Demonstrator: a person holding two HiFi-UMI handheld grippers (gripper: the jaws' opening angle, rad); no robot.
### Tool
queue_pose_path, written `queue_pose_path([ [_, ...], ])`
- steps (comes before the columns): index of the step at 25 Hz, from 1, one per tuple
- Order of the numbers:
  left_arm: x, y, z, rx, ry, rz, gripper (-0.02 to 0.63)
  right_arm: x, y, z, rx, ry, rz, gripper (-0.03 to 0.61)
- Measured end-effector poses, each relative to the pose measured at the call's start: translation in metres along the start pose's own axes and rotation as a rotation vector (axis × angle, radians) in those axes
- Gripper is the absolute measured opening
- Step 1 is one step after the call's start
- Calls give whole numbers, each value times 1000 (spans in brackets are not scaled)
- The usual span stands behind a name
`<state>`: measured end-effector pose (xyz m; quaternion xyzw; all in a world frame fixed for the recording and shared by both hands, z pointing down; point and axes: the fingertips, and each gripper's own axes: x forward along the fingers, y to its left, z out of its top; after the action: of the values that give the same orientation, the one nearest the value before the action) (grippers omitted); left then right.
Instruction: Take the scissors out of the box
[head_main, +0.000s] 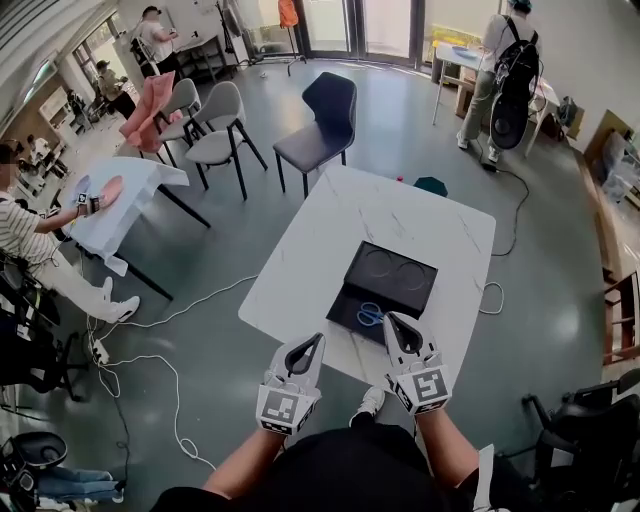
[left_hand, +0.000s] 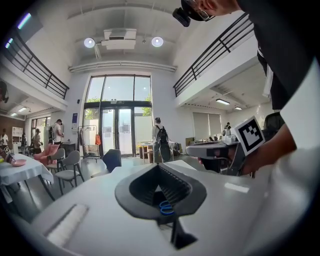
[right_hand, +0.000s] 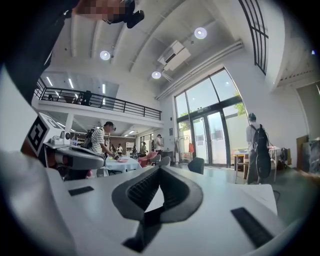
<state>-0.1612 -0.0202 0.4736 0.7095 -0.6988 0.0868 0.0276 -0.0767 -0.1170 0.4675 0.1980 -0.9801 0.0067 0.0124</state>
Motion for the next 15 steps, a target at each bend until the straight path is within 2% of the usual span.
queue_pose_path([
  [7, 37, 0, 3, 41, 29, 10, 9, 10, -26, -6, 16, -4, 46, 8],
  [10, 46, -5, -1, 37, 47, -12, 9, 13, -33, -9, 28, 1, 49, 8],
  [12, 53, -5, -2, 16, 48, -14, 9, 13, -39, -6, 50, -8, 34, 8],
  [15, 67, 13, -3, -57, 42, 14, 9, 17, -55, 4, 106, -39, -12, 8],
])
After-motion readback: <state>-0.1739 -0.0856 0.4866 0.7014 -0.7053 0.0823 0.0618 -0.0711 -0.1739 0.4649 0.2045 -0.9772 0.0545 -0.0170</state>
